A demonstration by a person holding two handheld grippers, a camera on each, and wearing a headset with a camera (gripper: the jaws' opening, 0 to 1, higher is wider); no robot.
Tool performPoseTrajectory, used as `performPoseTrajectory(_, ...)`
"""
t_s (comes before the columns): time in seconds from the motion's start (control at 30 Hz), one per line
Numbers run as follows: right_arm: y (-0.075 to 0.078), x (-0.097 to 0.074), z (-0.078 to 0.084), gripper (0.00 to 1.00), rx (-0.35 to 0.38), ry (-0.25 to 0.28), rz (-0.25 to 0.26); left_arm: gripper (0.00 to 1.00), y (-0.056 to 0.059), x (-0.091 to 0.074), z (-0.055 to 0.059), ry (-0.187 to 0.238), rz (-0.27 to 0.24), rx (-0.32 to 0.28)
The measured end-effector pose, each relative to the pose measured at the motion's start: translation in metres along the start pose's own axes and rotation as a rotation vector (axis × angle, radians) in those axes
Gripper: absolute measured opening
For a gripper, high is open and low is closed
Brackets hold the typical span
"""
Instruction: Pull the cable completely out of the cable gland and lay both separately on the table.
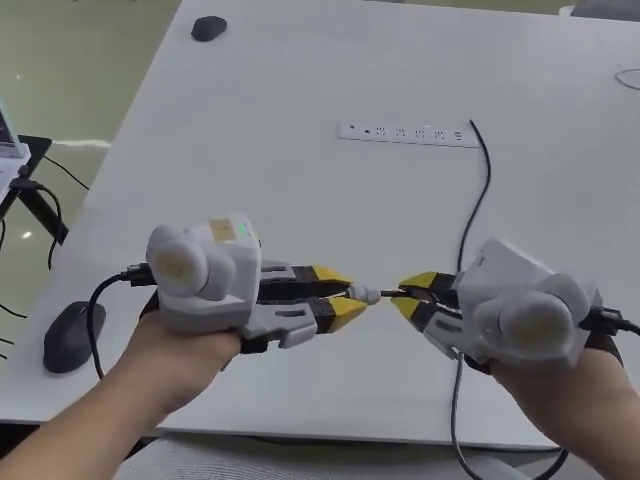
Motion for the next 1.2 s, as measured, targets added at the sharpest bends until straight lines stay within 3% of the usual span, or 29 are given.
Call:
performPoseTrajectory(0.4,0.021,-0.001,0.033,0.02,0.272,-0.024,0.062,0.14,0.0,0.006,-0.003,0.0,0.005,0.017)
performPoseTrajectory(0.63,0.026,0.002,0.045,0.03,0.399,-0.035,0.064,0.14,-0.001,0.011,0.001,-0.017,0.01,0.03)
performPoseTrajectory(0.87,0.024,0.006,0.052,0.03,0.485,-0.038,0.052,0.14,0.001,0.013,0.003,-0.038,0.012,0.054)
performPoseTrajectory(1.0,0.024,0.007,0.053,0.03,0.498,-0.04,0.05,0.14,0.001,0.014,0.004,-0.04,0.009,0.053)
performPoseTrajectory(1.07,0.028,0.006,0.06,0.02,0.471,-0.07,0.075,0.14,0.001,0.014,0.003,-0.03,0.006,0.045)
performPoseTrajectory(1.13,0.033,0.004,0.067,0.02,0.529,-0.077,0.087,0.14,0.001,0.012,0.003,-0.02,0.006,0.029)
performPoseTrajectory(1.2,0.037,0.003,0.073,0.02,0.536,-0.083,0.094,0.14,0.002,0.012,0.003,-0.017,0.006,0.03)
Point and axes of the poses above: the centre of the closed fingertips' face, and the gripper's own axes: x roughly forward along the fingers, y roughly to its right, z roughly out of its underside, the point moved 2 cm from there along -x, roughly backward along the fingers, and after that the axes turned 7 degrees about y, right-handed, at the moved point
